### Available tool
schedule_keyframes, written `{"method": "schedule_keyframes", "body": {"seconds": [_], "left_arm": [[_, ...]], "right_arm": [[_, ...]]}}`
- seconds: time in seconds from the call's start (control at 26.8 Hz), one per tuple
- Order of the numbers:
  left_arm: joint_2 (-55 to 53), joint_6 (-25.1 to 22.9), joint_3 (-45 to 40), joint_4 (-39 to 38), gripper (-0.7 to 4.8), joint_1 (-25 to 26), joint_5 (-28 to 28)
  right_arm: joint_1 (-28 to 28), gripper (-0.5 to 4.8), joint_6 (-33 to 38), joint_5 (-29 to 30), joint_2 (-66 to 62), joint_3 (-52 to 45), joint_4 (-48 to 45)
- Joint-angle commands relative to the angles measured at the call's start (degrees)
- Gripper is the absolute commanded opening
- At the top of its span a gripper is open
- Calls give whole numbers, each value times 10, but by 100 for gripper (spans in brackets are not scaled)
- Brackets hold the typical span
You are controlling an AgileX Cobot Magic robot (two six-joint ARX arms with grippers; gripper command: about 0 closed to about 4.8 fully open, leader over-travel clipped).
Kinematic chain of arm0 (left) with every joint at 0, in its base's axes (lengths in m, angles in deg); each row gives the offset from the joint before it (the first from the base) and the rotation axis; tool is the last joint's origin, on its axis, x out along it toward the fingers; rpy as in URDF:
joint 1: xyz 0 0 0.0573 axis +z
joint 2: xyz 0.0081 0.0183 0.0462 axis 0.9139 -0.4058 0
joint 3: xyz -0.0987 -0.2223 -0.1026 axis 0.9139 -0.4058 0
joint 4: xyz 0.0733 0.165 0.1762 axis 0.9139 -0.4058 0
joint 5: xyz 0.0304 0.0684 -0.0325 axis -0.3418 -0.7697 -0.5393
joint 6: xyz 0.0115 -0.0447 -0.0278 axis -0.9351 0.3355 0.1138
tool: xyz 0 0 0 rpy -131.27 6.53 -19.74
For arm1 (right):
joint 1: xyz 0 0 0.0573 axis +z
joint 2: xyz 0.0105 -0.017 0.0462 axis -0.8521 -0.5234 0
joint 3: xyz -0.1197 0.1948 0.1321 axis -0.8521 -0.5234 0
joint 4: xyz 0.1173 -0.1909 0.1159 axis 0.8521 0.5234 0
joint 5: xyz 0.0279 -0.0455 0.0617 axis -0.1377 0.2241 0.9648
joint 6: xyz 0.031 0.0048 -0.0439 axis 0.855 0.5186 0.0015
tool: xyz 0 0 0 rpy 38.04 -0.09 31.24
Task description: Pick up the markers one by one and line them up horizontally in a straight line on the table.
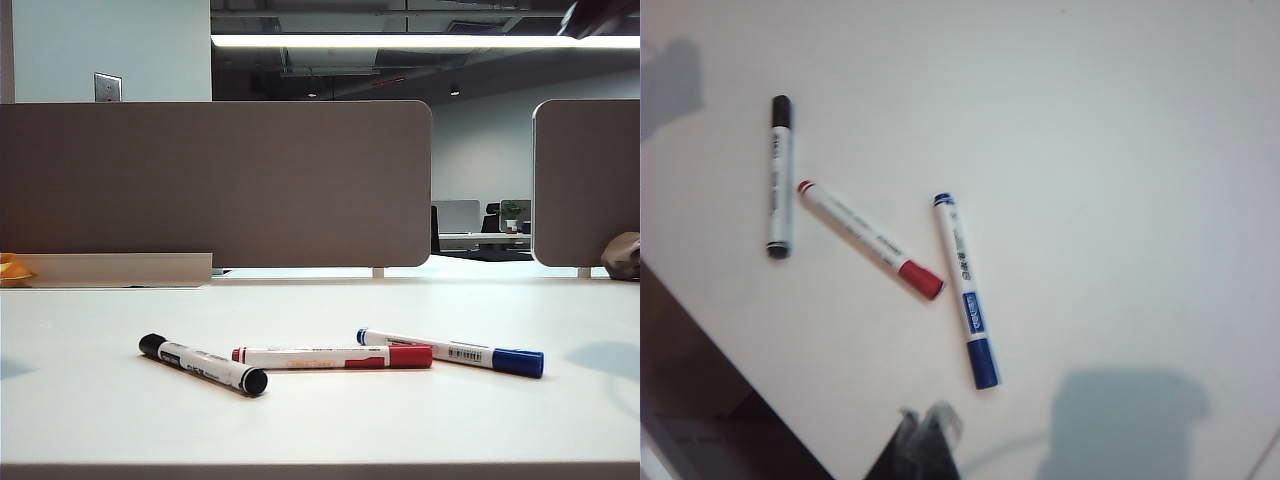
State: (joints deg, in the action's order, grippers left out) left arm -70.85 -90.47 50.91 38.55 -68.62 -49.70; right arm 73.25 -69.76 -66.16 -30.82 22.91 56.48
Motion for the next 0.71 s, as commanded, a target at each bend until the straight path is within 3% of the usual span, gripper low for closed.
{"method": "schedule_keyframes", "body": {"seconds": [0.04, 0.19, 0.34, 0.45, 0.71], "left_arm": [[-57, -25, 14, -4, -3, -22, -23], [-114, -50, 24, -9, -3, -67, -37], [-158, -80, 26, -18, -3, -121, -110], [-203, -117, 26, -24, -3, -162, -173], [-259, -127, 26, 16, -4, -169, -197]], "right_arm": [[11, -1, -17, 6, -67, 35, 2], [36, -1, -24, 6, -140, 58, -2], [68, -1, -36, 3, -202, 59, -21], [97, -1, -50, -44, -269, 59, -24], [100, 0, -51, -115, -328, 61, -24]]}}
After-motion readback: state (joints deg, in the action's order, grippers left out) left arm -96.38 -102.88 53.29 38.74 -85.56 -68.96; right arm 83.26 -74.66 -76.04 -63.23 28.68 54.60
